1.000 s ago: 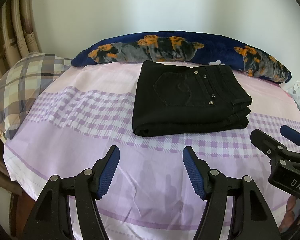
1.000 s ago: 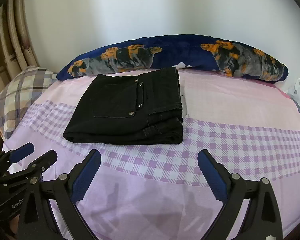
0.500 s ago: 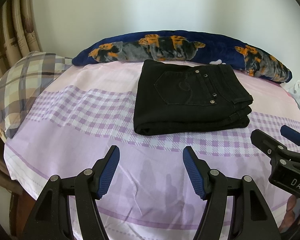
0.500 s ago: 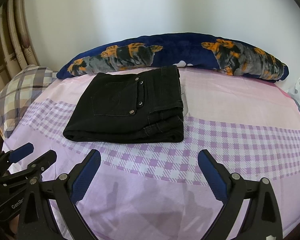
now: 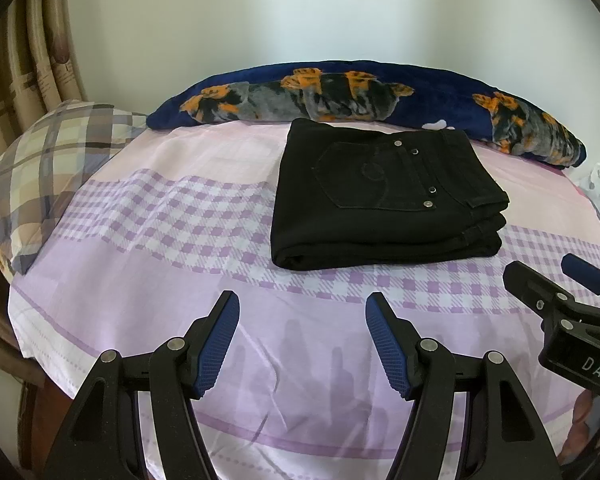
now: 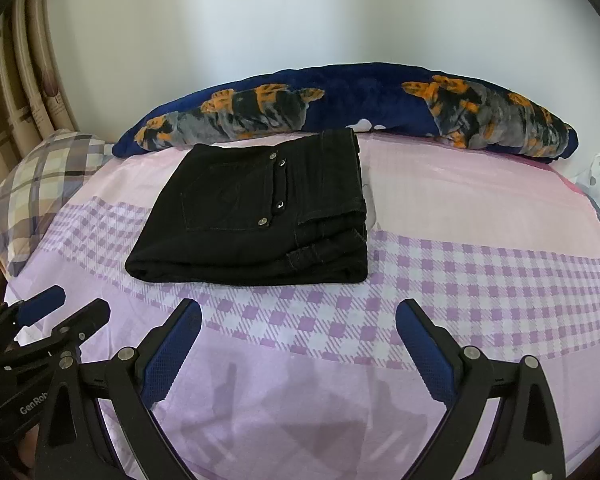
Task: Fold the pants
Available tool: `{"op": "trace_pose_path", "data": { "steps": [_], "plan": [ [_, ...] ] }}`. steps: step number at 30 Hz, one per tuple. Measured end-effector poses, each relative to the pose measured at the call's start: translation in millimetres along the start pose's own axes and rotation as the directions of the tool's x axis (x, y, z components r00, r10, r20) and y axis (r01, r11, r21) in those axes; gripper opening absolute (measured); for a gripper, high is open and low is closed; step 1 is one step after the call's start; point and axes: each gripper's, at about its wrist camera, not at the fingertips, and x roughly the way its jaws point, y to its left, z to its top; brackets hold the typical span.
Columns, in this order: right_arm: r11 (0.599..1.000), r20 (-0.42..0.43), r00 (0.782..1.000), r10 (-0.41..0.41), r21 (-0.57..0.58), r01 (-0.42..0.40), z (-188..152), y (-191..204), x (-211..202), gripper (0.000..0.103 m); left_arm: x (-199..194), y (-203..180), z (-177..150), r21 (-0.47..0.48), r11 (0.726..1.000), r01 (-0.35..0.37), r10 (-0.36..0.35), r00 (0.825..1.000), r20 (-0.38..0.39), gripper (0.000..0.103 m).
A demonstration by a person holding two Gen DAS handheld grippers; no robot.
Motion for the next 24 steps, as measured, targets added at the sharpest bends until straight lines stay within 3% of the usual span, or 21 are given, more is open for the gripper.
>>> {"op": "trace_pose_path", "data": {
  "steps": [24],
  "plan": [
    [1.0, -0.008, 1.0, -0.007, 0.007, 0.007, -0.9, -2.8, 4.0, 0.097, -0.5, 1.6, -0.1, 0.003, 1.0, -0.003, 0.002, 1.0, 0.002, 0.066]
  ]
}}
